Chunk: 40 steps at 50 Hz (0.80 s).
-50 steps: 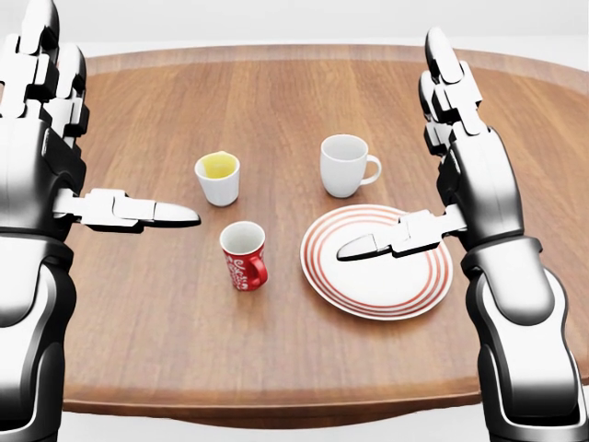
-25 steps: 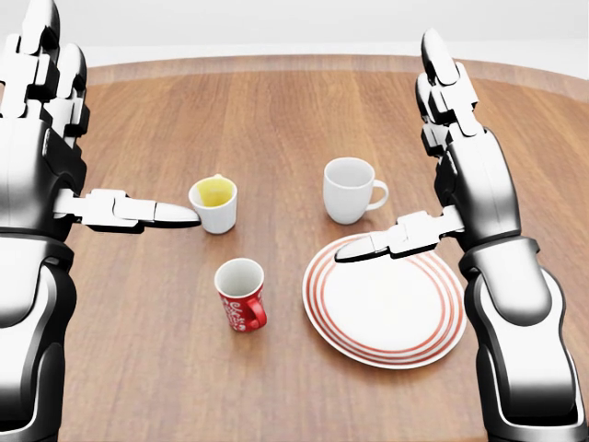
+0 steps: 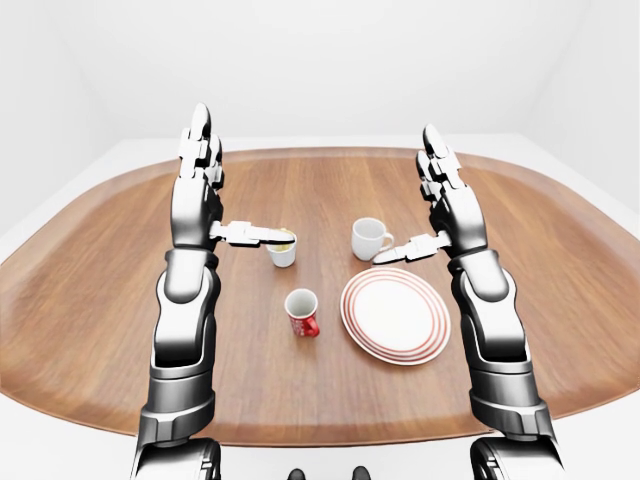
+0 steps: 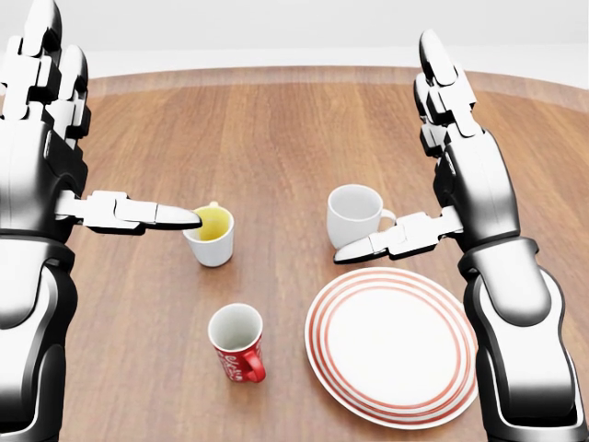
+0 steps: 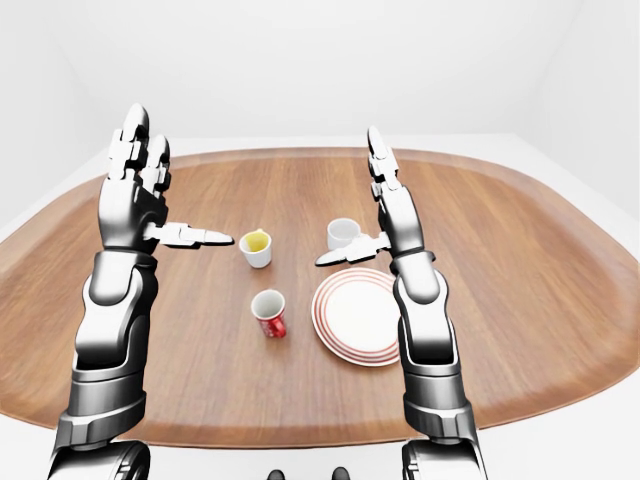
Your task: Pick up the red mug and put it on the plate
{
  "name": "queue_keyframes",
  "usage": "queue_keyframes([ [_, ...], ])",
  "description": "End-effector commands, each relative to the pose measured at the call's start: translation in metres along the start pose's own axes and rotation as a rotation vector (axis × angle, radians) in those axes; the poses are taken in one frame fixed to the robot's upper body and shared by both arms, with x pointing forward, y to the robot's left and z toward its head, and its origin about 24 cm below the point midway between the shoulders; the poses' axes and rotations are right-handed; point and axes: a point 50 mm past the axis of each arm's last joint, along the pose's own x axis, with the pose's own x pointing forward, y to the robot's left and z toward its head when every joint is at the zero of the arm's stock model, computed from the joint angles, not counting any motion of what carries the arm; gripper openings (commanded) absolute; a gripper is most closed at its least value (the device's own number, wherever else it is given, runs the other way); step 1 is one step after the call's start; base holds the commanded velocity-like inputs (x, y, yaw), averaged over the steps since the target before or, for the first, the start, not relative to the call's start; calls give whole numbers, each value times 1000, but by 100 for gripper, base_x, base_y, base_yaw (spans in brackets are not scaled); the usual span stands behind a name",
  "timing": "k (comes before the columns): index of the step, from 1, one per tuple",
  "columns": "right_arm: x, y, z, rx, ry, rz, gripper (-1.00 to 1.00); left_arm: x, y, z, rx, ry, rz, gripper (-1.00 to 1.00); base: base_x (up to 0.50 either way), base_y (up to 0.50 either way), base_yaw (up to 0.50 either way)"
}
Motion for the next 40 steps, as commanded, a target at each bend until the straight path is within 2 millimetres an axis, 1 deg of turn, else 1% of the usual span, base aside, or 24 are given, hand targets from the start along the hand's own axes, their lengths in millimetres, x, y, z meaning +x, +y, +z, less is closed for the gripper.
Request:
queue_keyframes([
  [1, 0, 1, -1, 1, 5, 2, 100, 0, 0, -2, 0, 8, -1, 100, 25, 0, 0],
  [33, 2, 4, 0, -9, 0, 20, 100, -1, -1, -1, 3, 6, -5, 100, 25, 0, 0],
  [40, 4, 8, 1, -41, 1, 60, 100, -2, 0, -3, 3, 12, -4, 100, 0, 0, 0],
])
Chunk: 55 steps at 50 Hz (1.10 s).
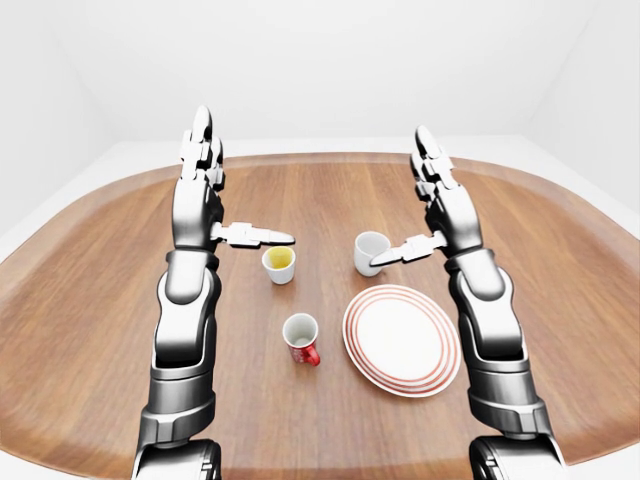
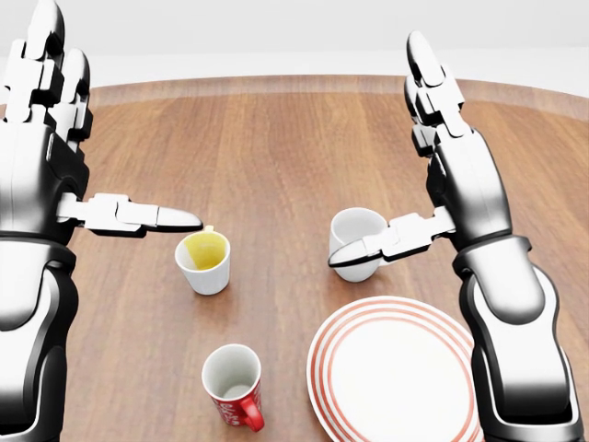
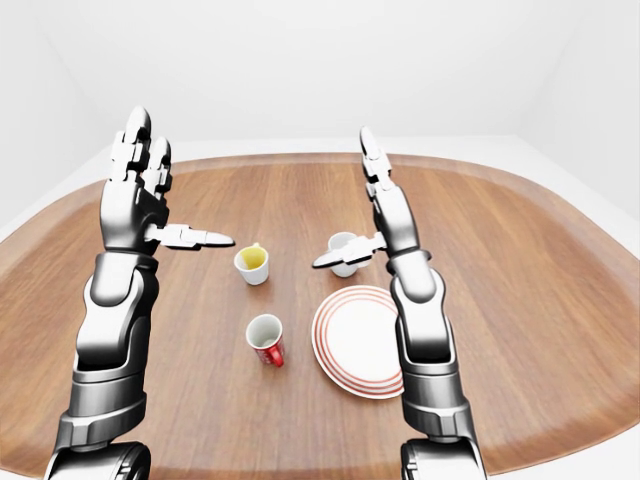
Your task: Pick up the red mug and put it on the plate
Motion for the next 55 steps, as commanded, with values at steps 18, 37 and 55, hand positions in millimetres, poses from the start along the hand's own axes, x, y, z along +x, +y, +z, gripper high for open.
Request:
queue_keyframes([
  [18, 10, 30, -9, -168, 72, 212, 100, -1, -1, 0, -2, -2, -2, 100, 0, 0, 0],
  [37, 22, 53, -12, -213, 103, 349, 100, 0, 0, 1, 1, -4, -3, 100, 0, 0, 0],
  [55, 25, 76, -22, -252, 157, 465, 100, -1, 0, -2, 2, 8, -5, 100, 0, 0, 0],
])
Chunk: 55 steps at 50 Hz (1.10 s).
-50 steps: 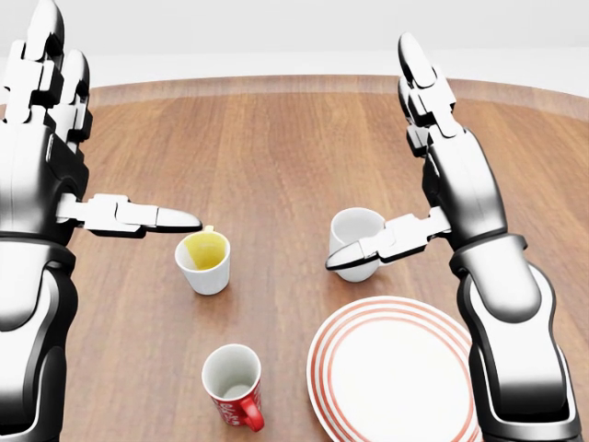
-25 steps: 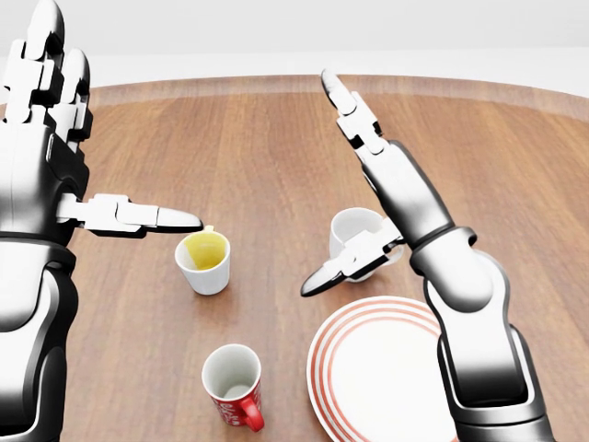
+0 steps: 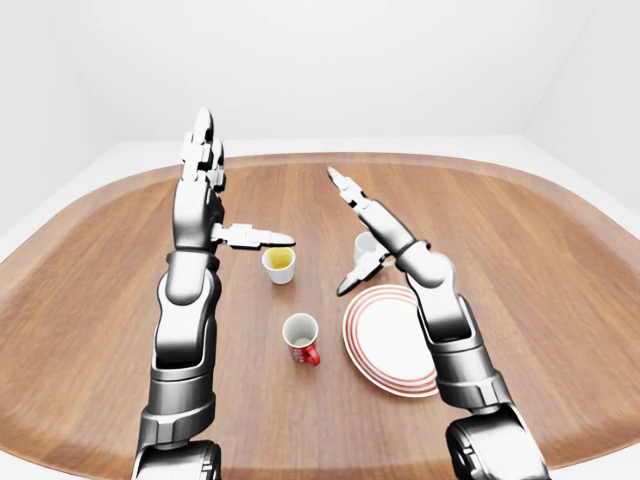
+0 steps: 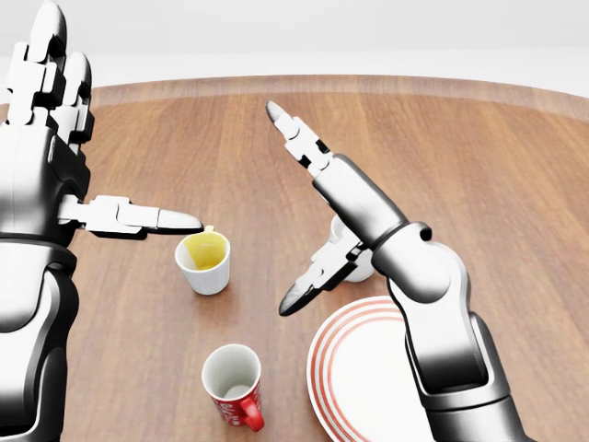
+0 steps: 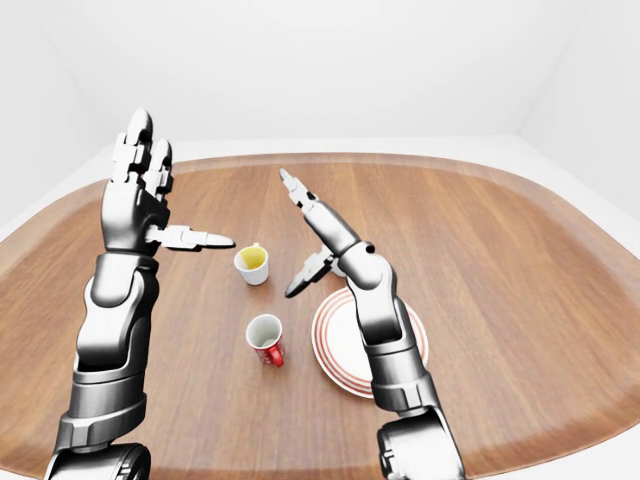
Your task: Pick up the red mug and put it on the plate
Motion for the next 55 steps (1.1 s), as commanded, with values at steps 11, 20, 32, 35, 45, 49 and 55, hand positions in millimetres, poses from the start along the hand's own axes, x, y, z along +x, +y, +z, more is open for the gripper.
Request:
queue_keyframes([
  [11, 13, 25, -5, -47, 62, 138, 100, 1, 0, 1, 5, -4, -3, 100, 0, 0, 0],
  [20, 16, 36, -6, -67, 81, 186, 100, 1, -1, 1, 4, -5, -6, 100, 0, 0, 0],
  [32, 22, 55, -7, -93, 114, 265, 100, 0, 0, -3, 4, 14, -5, 100, 0, 0, 0],
  [35, 23, 59, -9, -92, 126, 277, 100, -1, 0, -4, 4, 19, -6, 100, 0, 0, 0],
  [45, 22, 75, -19, -96, 176, 329, 100, 0, 1, -5, 3, 22, -5, 100, 0, 0, 0],
  [49, 22, 81, -22, -95, 194, 346, 100, -1, 1, -5, 2, 21, -6, 100, 0, 0, 0],
  [55, 21, 88, -27, -93, 218, 365, 100, -2, 1, -6, 4, 26, -5, 100, 0, 0, 0],
])
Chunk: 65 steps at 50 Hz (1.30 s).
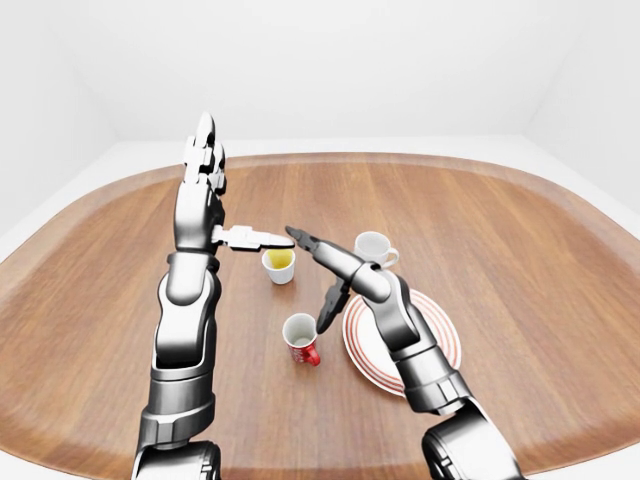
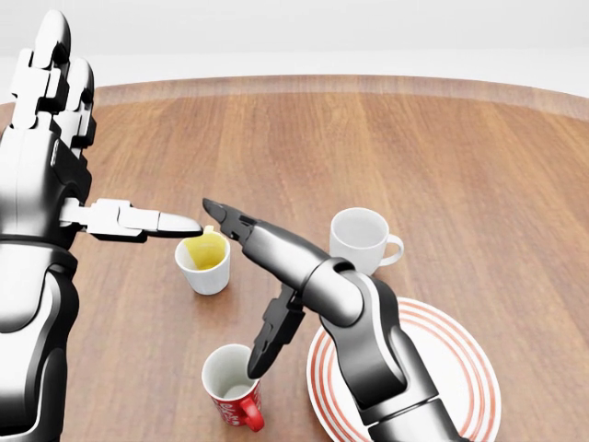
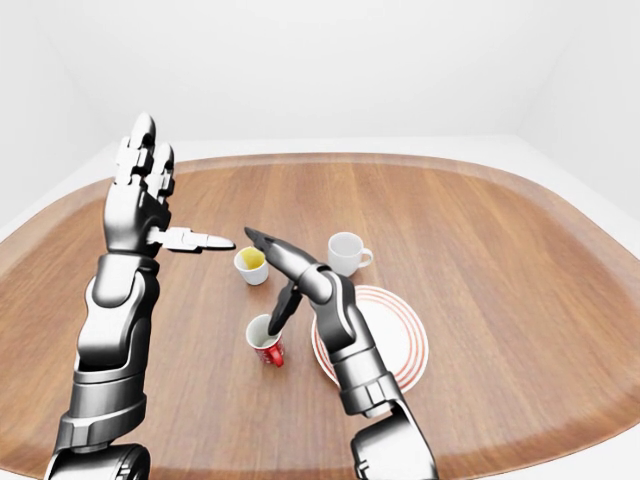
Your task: Pick up the red mug and put it on the plate
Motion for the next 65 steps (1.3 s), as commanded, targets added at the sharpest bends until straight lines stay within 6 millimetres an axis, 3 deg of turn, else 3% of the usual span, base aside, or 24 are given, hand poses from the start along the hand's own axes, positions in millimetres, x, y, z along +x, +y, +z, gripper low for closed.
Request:
queue_keyframes([
  [1, 5, 15, -7, 0, 43, 50, 100, -1, 1, -1, 1, 4, 1, 100, 0, 0, 0],
  [36, 14, 33, -20, -7, 123, 123, 100, -2, 1, -5, 0, 21, -3, 100, 0, 0, 0],
  [65, 25, 59, -49, 52, 260, 180, 100, -2, 2, -7, -1, 28, 1, 100, 0, 0, 0],
])
